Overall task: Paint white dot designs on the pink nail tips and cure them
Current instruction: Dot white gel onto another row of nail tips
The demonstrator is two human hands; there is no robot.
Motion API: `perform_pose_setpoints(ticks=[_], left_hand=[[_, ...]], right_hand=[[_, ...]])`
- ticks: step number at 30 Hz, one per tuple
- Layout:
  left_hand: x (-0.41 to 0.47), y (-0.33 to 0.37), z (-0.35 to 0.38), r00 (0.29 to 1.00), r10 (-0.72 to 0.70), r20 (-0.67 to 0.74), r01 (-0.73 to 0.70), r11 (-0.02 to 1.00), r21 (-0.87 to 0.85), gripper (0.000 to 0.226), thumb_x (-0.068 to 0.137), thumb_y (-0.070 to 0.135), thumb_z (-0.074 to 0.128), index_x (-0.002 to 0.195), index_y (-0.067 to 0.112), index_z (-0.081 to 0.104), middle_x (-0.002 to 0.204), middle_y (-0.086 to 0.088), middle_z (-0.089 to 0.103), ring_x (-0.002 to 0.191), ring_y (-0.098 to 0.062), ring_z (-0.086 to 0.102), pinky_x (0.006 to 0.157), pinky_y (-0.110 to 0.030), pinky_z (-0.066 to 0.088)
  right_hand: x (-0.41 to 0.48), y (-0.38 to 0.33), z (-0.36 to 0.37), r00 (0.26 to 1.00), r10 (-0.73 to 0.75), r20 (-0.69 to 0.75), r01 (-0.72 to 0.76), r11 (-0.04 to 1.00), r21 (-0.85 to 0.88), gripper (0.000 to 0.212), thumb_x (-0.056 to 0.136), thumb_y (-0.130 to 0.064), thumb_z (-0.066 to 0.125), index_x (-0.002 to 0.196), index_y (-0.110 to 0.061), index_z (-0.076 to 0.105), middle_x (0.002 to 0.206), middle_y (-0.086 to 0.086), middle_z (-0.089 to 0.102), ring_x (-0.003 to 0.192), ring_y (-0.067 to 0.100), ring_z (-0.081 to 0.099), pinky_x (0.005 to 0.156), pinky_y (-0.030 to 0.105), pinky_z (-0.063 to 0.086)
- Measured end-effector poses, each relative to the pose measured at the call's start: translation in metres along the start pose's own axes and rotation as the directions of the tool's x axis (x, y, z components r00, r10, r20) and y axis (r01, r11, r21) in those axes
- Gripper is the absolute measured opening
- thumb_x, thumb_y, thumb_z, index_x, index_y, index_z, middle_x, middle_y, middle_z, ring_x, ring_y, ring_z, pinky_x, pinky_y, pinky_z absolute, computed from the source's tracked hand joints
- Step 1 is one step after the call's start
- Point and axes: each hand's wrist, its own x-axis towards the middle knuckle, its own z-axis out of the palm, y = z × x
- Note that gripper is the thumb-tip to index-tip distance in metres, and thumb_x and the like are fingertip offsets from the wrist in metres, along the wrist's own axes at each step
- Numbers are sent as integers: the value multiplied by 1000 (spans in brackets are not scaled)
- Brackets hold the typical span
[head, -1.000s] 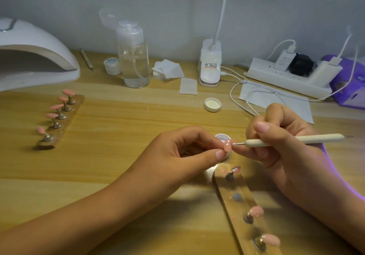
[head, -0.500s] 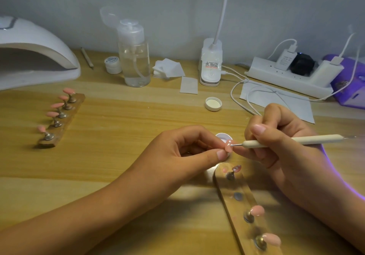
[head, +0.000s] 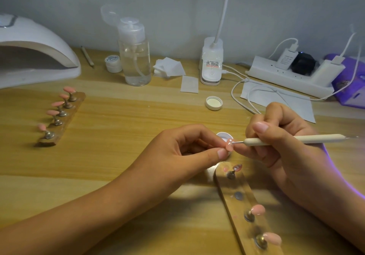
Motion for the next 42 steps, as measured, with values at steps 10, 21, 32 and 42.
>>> perform_pose_setpoints(ticks=[10, 21, 32, 42], left_hand=[[0, -2, 0, 1000, 5, 1, -5, 1000, 2, 8, 77, 20, 71, 83, 23, 75, 82, 5, 74, 76, -1, 64, 72, -13, 50], [0, -2, -1, 1000, 4, 2, -4, 1000, 22, 8, 77, 21, 71, 83, 25, 75, 82, 5, 74, 77, -3, 64, 74, -16, 51], [1, -2, -1, 1000, 13, 6, -13, 1000, 18, 9, 78, 18, 70, 83, 24, 75, 81, 7, 73, 76, -1, 65, 73, -13, 50], [0, -1, 0, 1000, 6, 2, -6, 1000, 18, 8, 78, 19, 70, 83, 22, 74, 81, 6, 73, 76, -1, 64, 73, -13, 50]], right_hand=[[-1, 0, 1, 1000, -2, -2, 2, 1000, -4, 18, 73, -15, 65, 59, -20, 54, 58, -2, 53, 55, 7, 57, 63, 25, 56], [-1, -1, 2, 1000, 4, -20, -5, 1000, -22, 25, 72, -5, 68, 57, -20, 55, 58, -2, 54, 54, 6, 61, 61, 24, 57], [-2, -1, 1, 1000, 2, -1, -2, 1000, -3, 17, 73, -15, 64, 60, -20, 54, 59, -1, 54, 56, 7, 59, 63, 25, 57], [-2, -1, 1, 1000, -2, -9, 1, 1000, -20, 24, 69, -7, 71, 59, -19, 54, 59, -1, 54, 56, 7, 60, 62, 25, 57]])
